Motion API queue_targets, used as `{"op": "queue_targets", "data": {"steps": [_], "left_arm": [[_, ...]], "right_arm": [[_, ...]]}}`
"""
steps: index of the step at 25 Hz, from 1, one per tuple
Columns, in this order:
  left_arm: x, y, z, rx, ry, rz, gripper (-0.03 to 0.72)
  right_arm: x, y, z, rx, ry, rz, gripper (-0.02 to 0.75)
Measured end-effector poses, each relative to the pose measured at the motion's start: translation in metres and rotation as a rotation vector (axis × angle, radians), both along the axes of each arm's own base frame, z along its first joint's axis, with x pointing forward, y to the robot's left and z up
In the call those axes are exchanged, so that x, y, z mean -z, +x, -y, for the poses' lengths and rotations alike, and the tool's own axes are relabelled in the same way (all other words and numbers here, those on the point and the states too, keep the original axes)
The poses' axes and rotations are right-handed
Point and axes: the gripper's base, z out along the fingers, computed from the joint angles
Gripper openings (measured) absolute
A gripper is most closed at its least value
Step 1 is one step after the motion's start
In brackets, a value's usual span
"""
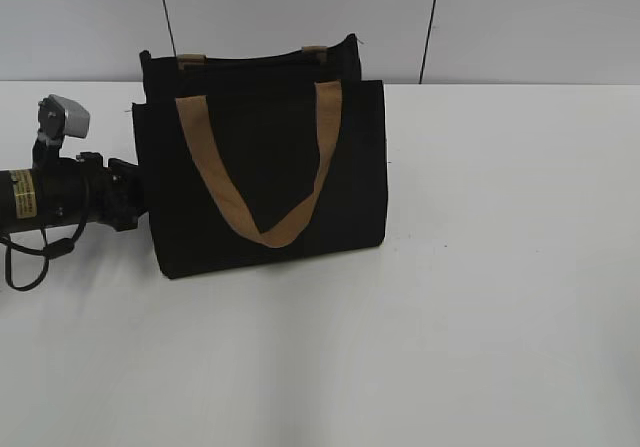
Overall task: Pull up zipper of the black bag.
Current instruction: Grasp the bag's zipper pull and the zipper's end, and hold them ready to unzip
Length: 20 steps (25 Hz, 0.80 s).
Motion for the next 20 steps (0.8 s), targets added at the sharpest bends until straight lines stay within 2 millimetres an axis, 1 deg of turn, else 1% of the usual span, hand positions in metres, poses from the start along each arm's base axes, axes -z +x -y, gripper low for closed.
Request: {"op": "queue_targets", "data": {"steps": [2, 3, 6, 8, 13, 15, 20], "left_arm": [[0.0, 0.0, 0.0, 0.001, -0.004, 0.002, 0.061], [0.0, 0.0, 0.0, 0.003, -0.005, 0.002, 0.03], [-0.003, -0.001, 0.001, 0.015, 0.002, 0.009, 0.025], [-0.014, -0.002, 0.001, 0.024, 0.014, 0.018, 0.024], [-0.066, -0.006, -0.002, 0.01, 0.036, 0.04, 0.024], [-0.09, -0.012, -0.002, 0.012, 0.059, 0.065, 0.024], [-0.14, -0.029, -0.004, -0.004, 0.144, 0.154, 0.024]], "right_arm": [[0.0, 0.0, 0.0, 0.0, 0.0, 0.0, 0.465], [0.0, 0.0, 0.0, 0.0, 0.0, 0.0, 0.465], [0.0, 0.0, 0.0, 0.0, 0.0, 0.0, 0.465], [0.0, 0.0, 0.0, 0.0, 0.0, 0.0, 0.465], [0.0, 0.0, 0.0, 0.0, 0.0, 0.0, 0.465], [0.0, 0.0, 0.0, 0.0, 0.0, 0.0, 0.465], [0.0, 0.0, 0.0, 0.0, 0.0, 0.0, 0.465]]}}
